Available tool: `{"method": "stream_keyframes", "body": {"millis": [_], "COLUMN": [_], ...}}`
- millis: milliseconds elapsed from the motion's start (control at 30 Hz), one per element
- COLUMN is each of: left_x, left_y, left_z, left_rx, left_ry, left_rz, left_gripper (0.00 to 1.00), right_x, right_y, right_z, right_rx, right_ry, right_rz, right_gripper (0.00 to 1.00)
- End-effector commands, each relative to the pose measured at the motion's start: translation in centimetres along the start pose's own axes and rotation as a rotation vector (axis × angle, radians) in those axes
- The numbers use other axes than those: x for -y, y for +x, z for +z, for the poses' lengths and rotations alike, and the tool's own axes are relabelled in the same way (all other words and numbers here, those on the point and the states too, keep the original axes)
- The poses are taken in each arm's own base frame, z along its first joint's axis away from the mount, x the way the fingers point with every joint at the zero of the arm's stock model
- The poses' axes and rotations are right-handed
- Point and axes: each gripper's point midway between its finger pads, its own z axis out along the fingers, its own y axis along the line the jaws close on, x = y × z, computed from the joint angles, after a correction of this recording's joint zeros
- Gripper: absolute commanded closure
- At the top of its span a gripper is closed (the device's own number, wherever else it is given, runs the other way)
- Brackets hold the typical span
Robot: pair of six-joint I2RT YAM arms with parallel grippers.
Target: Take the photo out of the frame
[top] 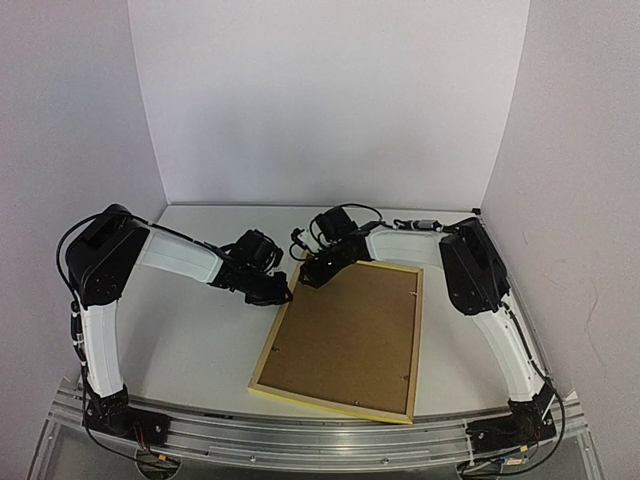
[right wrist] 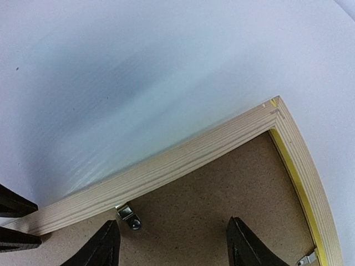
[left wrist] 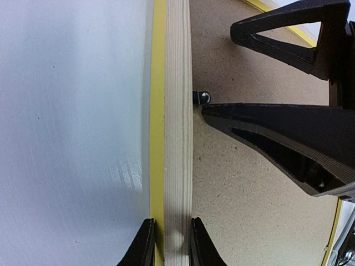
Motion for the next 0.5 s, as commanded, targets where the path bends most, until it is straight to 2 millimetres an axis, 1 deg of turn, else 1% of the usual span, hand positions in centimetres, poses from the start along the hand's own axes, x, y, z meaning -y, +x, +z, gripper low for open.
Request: {"method": "stream_keyframes", "body": {"millis": [0,333,467], "left_x": [-2.3,-1.2,-1.0], "left_y": [8.0,8.4,8.6], "left_z": [0.5,0.2,0.4], "left_rx": [-0.271,-0.282,-0.292], "left_ry": [-0.060,0.000,0.009], "left_rz": [-0.047,-0.045,-0.039], "left_gripper": [1.00,1.00,1.00], "right_x": [-0.6,-0.8,0.0], "right_y": [1.4,1.6,1.8], "right_z": [1.7,2.9,3.4], "right_rx": [-0.034,-0.038,-0.045], "right_ry": [-0.024,-0.020,0.022], "right_rz": [-0.036,-0.077,-0.088], "right_gripper": [0.38,0.43,0.47]}}
